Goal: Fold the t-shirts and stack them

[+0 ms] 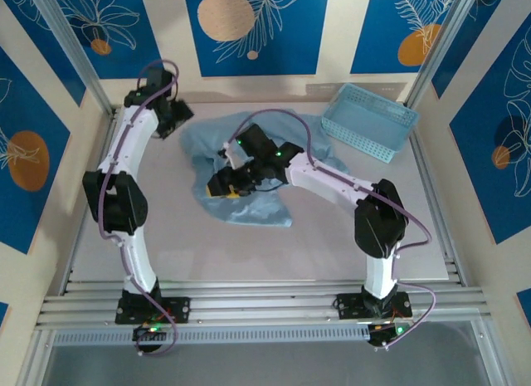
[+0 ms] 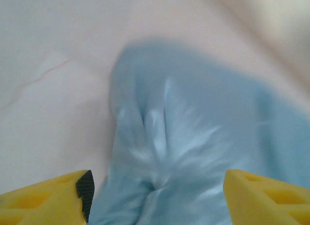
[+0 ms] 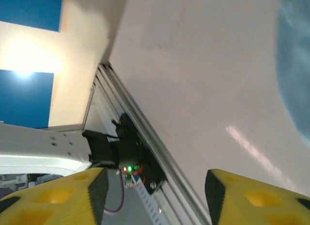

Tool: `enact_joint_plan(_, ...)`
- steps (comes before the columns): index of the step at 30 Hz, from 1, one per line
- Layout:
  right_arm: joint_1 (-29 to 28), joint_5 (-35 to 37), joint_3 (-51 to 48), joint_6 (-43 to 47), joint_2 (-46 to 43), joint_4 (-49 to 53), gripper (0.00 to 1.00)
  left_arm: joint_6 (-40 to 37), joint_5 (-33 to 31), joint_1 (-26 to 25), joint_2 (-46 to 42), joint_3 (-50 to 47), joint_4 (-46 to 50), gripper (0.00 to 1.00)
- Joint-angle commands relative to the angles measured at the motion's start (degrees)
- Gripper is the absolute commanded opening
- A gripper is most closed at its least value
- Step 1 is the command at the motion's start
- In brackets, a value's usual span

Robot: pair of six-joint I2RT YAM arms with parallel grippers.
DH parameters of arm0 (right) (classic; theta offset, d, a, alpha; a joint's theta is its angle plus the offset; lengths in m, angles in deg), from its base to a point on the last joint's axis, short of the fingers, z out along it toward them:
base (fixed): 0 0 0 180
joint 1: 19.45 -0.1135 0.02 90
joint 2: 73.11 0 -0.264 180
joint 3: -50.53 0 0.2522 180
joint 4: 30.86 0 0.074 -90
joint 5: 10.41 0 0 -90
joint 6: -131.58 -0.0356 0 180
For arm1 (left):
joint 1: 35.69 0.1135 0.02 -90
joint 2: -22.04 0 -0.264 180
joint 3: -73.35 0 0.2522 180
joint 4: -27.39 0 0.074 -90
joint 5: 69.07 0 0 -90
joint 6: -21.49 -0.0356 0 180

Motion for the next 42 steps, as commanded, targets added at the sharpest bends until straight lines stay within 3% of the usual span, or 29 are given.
enact_joint_plan(1,6.14,0.08,-0.80,-0.11,-7.54,0.05,0.61,-2.21,-2.82,-0.73,-10.27,-10.08,2.62,0.72)
enact_joint_plan(6,16.95,12.61,-3.44,-3.08,-8.52,9.07,0.52,2.23,4.53,-4.78,-18.35,-27.48,3.69,0.67)
enact_joint_plan(10,26.70,18.97,-8.46,-8.38,-8.48,13.46,0.45,10.10,12.70,-13.61,-22.51,-39.35,1.94,0.65)
enact_joint_plan(15,33.74,18.01,-14.48,-10.49,-9.40,10.37,0.45,20.57,19.12,-25.20,-18.81,-43.73,-7.42,0.69)
enact_joint_plan(19,34.58,18.90,-15.20,-9.76,-9.72,10.46,0.45,23.44,17.34,-28.43,-11.82,-40.31,-8.58,0.70)
enact_joint_plan(24,34.58,19.74,-17.48,-9.36,-11.17,10.76,0.45,24.13,12.87,-28.37,-7.57,-39.57,-12.70,0.67)
enact_joint_plan(26,34.95,20.55,-18.47,-9.23,-11.40,11.27,0.45,23.48,12.29,-28.36,-5.24,-38.14,-12.40,0.52)
enact_joint_plan(29,36.24,21.28,-19.79,-9.01,-11.44,11.30,0.45,22.42,8.19,-28.03,-4.82,-37.09,-9.00,0.12)
enact_joint_plan(31,37.02,22.29,-19.99,-8.81,-10.70,11.57,0.45,21.81,5.81,-27.07,-7.32,-38.78,-7.50,0.07)
enact_joint_plan(35,37.65,24.48,-18.05,-8.87,-6.24,13.33,0.45,20.14,4.80,-23.92,-14.44,-43.80,-5.55,0.03)
enact_joint_plan(39,37.12,25.65,-15.65,-10.15,-1.74,14.51,0.45,17.65,6.16,-19.16,-22.97,-48.93,-4.04,0.06)
enact_joint_plan(41,36.74,27.17,-14.57,-10.78,-0.35,15.69,0.45,16.66,6.38,-16.34,-27.10,-50.18,-1.53,0.19)
enact_joint_plan(42,36.49,27.94,-14.36,-11.01,0.03,16.13,0.45,16.05,5.72,-14.50,-29.17,-50.31,0.33,0.31)
